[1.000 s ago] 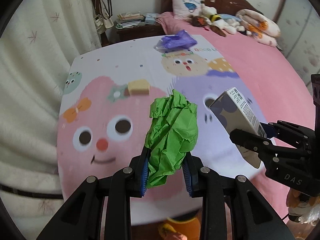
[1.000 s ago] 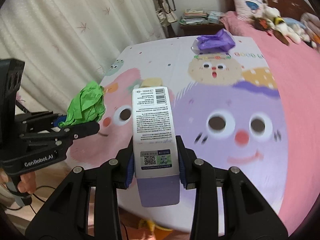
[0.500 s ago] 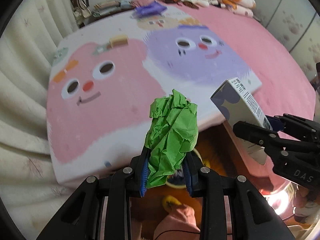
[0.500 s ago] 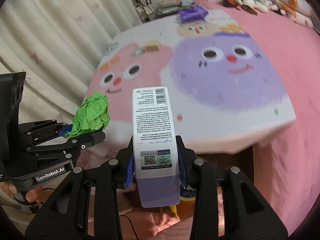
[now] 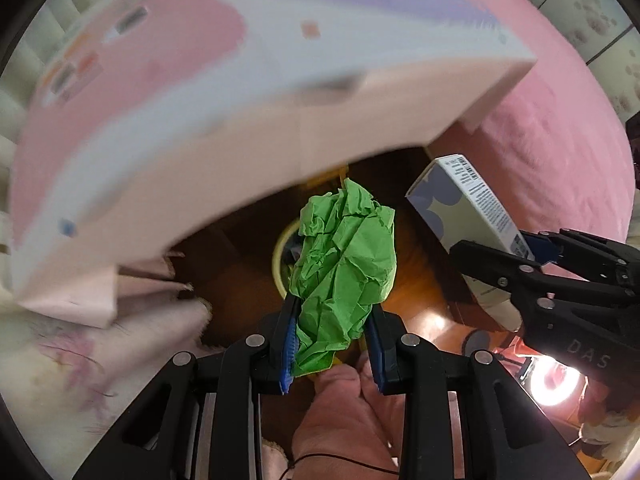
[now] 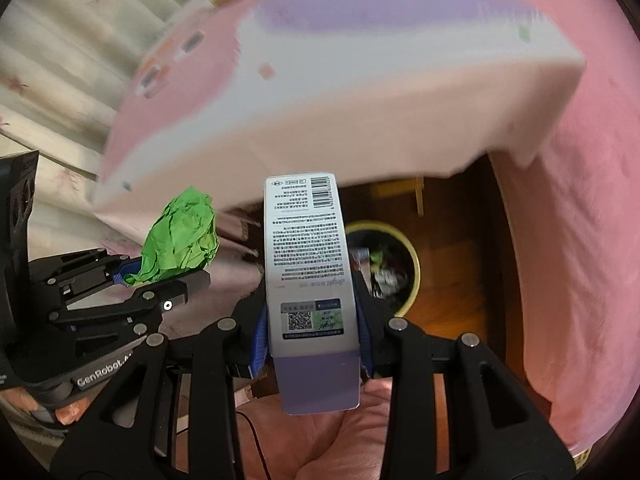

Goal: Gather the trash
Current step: 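Carry green wrapper and white-purple box down over the bin, then open both tools to drop wrapper and box into the bin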

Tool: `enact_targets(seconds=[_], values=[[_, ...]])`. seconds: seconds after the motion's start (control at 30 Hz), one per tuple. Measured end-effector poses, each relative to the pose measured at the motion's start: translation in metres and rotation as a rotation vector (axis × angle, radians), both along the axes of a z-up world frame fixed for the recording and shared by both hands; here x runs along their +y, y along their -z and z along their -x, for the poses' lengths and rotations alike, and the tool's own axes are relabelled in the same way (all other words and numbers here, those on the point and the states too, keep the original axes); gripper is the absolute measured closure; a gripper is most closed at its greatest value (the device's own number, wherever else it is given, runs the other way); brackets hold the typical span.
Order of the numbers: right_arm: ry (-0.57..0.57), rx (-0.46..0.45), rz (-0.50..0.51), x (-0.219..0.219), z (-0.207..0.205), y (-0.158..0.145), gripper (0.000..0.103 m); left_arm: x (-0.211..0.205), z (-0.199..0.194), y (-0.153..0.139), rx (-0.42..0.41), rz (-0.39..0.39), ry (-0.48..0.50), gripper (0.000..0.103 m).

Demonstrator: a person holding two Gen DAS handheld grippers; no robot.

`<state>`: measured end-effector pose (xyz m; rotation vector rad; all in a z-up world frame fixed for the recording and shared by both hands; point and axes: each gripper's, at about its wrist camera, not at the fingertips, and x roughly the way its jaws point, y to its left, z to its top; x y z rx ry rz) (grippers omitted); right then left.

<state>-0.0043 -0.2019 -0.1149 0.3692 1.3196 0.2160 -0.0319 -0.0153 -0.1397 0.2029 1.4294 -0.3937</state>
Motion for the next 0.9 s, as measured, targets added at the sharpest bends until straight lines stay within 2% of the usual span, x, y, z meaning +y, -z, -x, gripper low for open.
enact_targets(seconds=[0.33,0.43,0.57,0.7,0.73,0.77,0.8,0.83,0.9], values=[[0.057,0.129,-0.01,-0.023,0.001,0.162,0.071,-0.007,-0.008,0.152,0.108,0.045,-0.092,0.074],[0.071,0.162,-0.002,-0.022,-0.002,0.213,0.071,-0.009,-0.015,0.193,0.138,0.055,-0.119,0.073],[0.079,0.205,0.006,-0.015,-0.006,0.264,0.07,-0.02,-0.023,0.236,0.15,0.046,-0.112,0.071],[0.091,0.23,0.008,-0.012,-0.008,0.298,0.07,-0.025,-0.033,0.268,0.158,0.011,-0.098,0.059],[0.092,0.236,0.011,-0.011,-0.01,0.304,0.07,-0.024,-0.035,0.272,0.165,0.006,-0.103,0.048],[0.092,0.238,0.014,-0.013,-0.009,0.308,0.069,-0.021,-0.037,0.275,0.171,0.001,-0.109,0.041],[0.093,0.239,0.016,-0.013,-0.01,0.309,0.064,-0.017,-0.039,0.276,0.166,0.001,-0.118,0.033],[0.094,0.238,0.018,-0.013,-0.01,0.309,0.059,-0.014,-0.04,0.278,0.156,0.001,-0.126,0.027],[0.099,0.232,0.023,-0.014,-0.013,0.31,0.055,-0.005,-0.043,0.274,0.148,-0.002,-0.139,0.018]])
